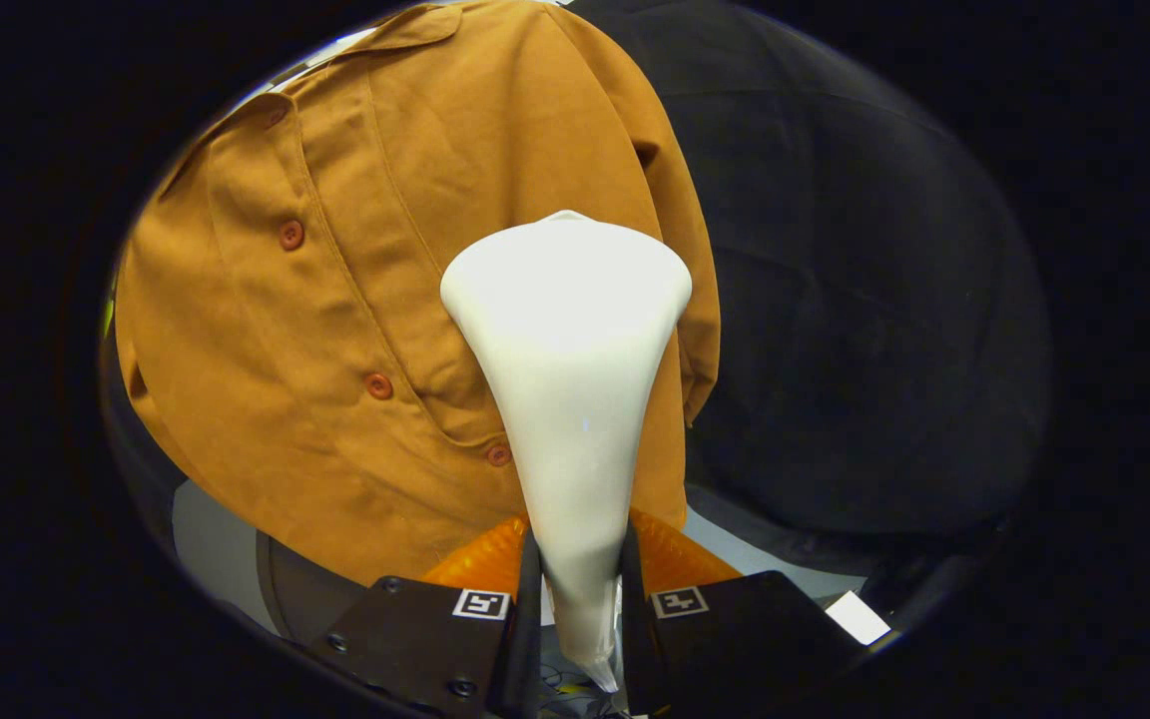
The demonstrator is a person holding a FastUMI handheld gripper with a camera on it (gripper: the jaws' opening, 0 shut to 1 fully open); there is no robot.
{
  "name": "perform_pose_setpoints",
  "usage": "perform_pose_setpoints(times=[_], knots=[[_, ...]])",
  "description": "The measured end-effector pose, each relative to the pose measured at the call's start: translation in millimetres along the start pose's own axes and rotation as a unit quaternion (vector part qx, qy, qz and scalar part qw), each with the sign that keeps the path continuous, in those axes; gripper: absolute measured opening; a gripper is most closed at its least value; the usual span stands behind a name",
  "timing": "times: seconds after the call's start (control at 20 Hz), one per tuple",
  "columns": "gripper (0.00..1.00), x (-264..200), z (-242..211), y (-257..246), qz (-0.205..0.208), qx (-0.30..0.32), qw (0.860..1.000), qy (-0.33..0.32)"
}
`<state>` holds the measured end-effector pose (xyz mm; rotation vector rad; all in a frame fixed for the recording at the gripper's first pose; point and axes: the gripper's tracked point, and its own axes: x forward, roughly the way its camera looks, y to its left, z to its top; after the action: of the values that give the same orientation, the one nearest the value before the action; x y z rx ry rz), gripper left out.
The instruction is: Iron the clothes twice with a garment steamer, once on the left side and once on the right side.
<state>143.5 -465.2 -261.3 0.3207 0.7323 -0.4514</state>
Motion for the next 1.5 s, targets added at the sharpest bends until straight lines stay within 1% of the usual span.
perform_pose_setpoints(times=[0.45,0.65,0.8,0.95,1.25,1.5], knots=[[0.37,25,-61,-18,-0.012,0.011,0.998,0.068],[0.37,24,-81,-27,-0.026,0.015,0.996,0.087],[0.37,14,-88,-34,-0.038,0.015,0.995,0.09],[0.37,-4,-84,-38,-0.052,0.013,0.996,0.073],[0.37,-55,-56,-36,-0.072,0.009,0.997,0.012],[0.37,-93,-48,-13,-0.07,-0.004,0.997,-0.044]])
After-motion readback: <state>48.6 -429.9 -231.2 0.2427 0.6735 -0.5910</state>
